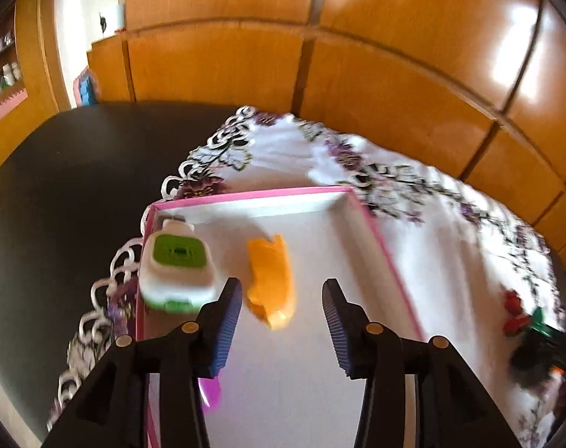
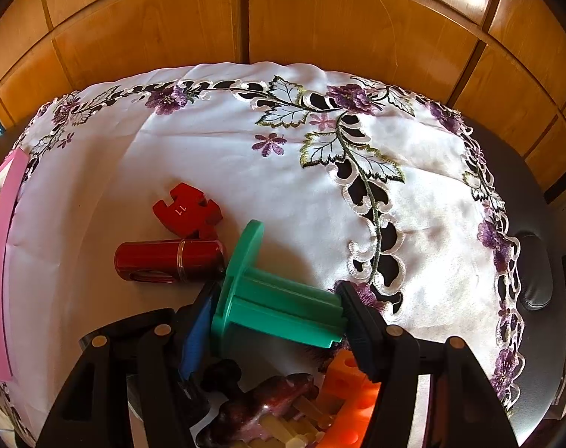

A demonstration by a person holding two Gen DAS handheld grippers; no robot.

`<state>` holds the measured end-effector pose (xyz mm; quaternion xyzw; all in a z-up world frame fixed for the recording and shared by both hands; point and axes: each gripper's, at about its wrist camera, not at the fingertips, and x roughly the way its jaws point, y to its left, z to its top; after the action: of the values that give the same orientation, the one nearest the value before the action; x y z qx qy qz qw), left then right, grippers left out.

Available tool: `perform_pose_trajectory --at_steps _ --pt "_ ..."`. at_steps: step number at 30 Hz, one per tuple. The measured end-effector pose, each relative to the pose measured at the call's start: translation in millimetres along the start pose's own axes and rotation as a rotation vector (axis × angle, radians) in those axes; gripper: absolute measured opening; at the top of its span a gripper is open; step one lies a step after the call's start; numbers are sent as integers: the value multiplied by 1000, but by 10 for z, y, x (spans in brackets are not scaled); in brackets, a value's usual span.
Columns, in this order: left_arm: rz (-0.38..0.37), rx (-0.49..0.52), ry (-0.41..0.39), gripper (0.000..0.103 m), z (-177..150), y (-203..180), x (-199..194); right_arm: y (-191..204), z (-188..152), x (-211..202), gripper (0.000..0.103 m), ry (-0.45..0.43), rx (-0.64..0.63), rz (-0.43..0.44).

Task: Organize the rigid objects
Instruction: 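Carry the orange piece into the pink box and open the left tool, then carry the green spool in the right tool toward the pink box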

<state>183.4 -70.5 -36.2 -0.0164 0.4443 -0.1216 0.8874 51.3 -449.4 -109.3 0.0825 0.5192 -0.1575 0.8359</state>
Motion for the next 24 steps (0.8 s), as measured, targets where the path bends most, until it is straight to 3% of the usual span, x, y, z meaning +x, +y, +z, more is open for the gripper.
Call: perform_pose_trajectory --at_steps 6,12,24 --pt "-42 90 -20 46 -501 -376 -378 18 -3 -14 64 -6 -12 -10" --pt "-48 144 5 46 -886 -619 -506 21 -1 -25 64 -10 -18 -16" --pt "-7 127 20 46 -1173 -561 -661 74 -25 -65 64 -22 -43 -24"
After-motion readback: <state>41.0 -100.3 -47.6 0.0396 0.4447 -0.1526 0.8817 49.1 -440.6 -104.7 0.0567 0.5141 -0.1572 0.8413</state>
